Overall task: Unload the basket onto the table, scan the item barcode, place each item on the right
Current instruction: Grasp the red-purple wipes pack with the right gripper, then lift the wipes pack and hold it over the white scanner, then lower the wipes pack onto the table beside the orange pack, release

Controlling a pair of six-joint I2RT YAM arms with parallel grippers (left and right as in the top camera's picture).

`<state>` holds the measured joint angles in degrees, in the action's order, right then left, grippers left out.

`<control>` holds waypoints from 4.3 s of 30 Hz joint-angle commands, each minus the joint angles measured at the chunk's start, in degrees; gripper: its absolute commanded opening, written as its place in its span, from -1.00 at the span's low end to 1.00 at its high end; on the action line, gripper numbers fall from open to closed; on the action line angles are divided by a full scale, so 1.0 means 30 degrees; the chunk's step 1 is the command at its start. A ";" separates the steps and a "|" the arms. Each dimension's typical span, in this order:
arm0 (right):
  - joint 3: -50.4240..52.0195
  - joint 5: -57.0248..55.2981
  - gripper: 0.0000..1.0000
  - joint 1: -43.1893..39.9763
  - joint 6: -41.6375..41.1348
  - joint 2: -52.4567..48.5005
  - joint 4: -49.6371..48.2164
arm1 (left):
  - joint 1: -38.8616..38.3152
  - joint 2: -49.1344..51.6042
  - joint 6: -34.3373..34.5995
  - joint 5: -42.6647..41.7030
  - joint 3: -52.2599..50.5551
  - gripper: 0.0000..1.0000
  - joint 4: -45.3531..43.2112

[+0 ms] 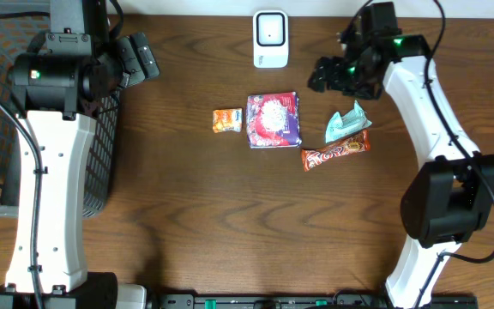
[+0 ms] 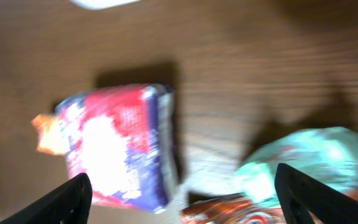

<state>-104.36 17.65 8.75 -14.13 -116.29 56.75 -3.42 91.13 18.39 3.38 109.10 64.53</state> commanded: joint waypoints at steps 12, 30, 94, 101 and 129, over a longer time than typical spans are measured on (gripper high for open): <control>0.4648 0.4947 0.68 0.0838 0.0532 -0.1982 -0.3861 | 0.0080 0.0087 0.0095 0.0102 0.0073 0.96 0.0058; 0.1690 0.1865 -0.98 0.1086 0.0874 -0.1843 -0.2084 | 0.0080 0.0087 0.0095 0.0109 0.0073 0.95 0.0058; -0.1064 0.0342 -0.51 0.4051 0.1217 -0.2259 0.0612 | 0.0080 0.0087 0.0095 0.0109 0.0073 0.96 0.0058; -0.1239 0.0452 -0.27 0.5719 0.1304 -0.2084 0.0743 | 0.0080 0.0087 0.0095 0.0109 0.0073 0.96 0.0058; 0.1370 0.7963 0.39 0.2149 0.2586 -0.4364 -0.5144 | 0.0080 0.0095 0.0095 0.0109 0.0066 0.95 0.0058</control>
<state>-102.04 33.15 15.59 -6.83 -126.80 43.24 -3.42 91.15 18.39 3.36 109.10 64.53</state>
